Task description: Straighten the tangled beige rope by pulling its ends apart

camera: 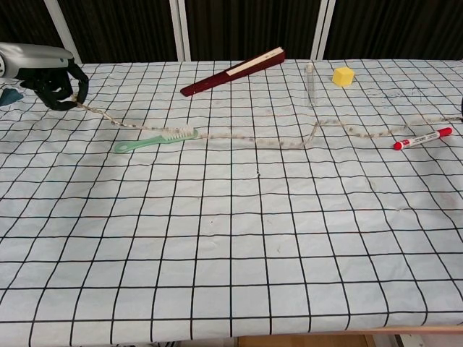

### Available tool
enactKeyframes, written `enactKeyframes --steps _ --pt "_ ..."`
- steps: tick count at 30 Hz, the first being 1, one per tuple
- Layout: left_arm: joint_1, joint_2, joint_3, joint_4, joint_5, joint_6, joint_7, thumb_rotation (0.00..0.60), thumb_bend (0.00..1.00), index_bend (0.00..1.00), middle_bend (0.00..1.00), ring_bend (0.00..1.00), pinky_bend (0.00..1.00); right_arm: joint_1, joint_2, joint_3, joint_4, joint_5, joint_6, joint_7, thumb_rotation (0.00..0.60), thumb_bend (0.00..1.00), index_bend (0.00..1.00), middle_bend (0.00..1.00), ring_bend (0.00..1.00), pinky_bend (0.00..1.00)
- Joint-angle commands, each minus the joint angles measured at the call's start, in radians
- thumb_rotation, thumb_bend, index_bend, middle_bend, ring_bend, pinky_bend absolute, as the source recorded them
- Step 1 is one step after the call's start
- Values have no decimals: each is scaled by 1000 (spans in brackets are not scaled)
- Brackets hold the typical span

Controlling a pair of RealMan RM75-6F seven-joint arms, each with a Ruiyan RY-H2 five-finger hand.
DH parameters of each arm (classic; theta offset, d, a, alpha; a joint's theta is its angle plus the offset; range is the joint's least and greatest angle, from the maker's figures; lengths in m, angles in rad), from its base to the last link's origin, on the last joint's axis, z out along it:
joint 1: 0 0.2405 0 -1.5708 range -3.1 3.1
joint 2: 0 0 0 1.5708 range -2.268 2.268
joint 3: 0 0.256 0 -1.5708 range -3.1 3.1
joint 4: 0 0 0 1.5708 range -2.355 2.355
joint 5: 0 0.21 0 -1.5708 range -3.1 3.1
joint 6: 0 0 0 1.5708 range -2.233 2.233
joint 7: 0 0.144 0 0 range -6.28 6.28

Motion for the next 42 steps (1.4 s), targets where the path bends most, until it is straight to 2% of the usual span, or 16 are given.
enactKeyframes --steps 1,19,34,42 --pt "3 -1 1 8 -2 -3 0 600 510 623 859 892 882 -2 -2 -2 18 8 -9 4 600 532 681 985 1000 982" --pt "29 -27 21 81 12 -14 -14 600 511 624 859 892 882 -16 -28 -17 119 24 -58 26 600 532 683 985 1000 982" --pt "41 -93 40 145 66 -16 -84 600 510 626 859 891 882 -15 -93 -36 198 2 -98 28 600 532 682 985 1000 982" --pt "42 -139 58 192 88 -49 -122 600 510 620 859 892 882 -12 -131 -55 238 0 -137 14 600 497 679 985 1000 982"
